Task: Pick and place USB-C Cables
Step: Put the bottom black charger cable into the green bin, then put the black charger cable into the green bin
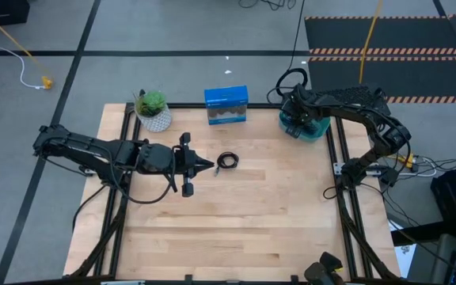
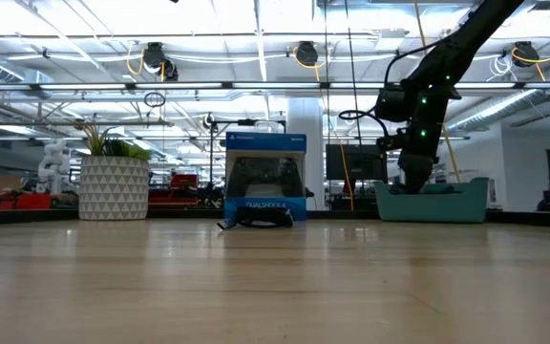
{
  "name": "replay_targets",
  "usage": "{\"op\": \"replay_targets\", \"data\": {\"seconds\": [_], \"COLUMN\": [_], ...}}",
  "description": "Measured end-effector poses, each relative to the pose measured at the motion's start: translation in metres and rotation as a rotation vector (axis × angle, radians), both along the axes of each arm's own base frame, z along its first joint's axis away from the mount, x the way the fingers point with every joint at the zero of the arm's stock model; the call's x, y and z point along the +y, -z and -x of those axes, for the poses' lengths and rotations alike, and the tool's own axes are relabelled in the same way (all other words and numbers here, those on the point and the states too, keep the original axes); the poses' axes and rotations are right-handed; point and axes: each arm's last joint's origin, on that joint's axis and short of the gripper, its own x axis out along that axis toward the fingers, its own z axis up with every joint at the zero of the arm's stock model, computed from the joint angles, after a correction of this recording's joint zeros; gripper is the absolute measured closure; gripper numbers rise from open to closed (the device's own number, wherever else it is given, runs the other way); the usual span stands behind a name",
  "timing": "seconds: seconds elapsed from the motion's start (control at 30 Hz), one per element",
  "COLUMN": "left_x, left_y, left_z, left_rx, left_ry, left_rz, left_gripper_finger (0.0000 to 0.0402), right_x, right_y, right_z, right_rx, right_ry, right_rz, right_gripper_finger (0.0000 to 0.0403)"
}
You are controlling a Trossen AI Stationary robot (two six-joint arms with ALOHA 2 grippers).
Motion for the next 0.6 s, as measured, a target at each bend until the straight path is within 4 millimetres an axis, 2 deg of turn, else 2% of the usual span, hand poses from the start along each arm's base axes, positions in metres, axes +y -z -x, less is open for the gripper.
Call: {"op": "replay_targets", "data": {"seconds": [0.33, 0.6], "left_x": [0.000, 0.000], "left_y": [0.000, 0.000], "left_z": [0.000, 0.000], "left_rx": [0.000, 0.000], "left_ry": [0.000, 0.000], "left_rz": [0.000, 0.000], "left_gripper_finger": [0.0376, 0.0376], "right_x": [0.000, 0.011], "right_y": [0.000, -0.006], "right_z": [0.000, -0.012], "right_rx": [0.000, 0.082], "right_ry": [-0.001, 0.044], "right_rz": [0.002, 0.024], "right_gripper_finger": [0.0300, 0.0272]}}
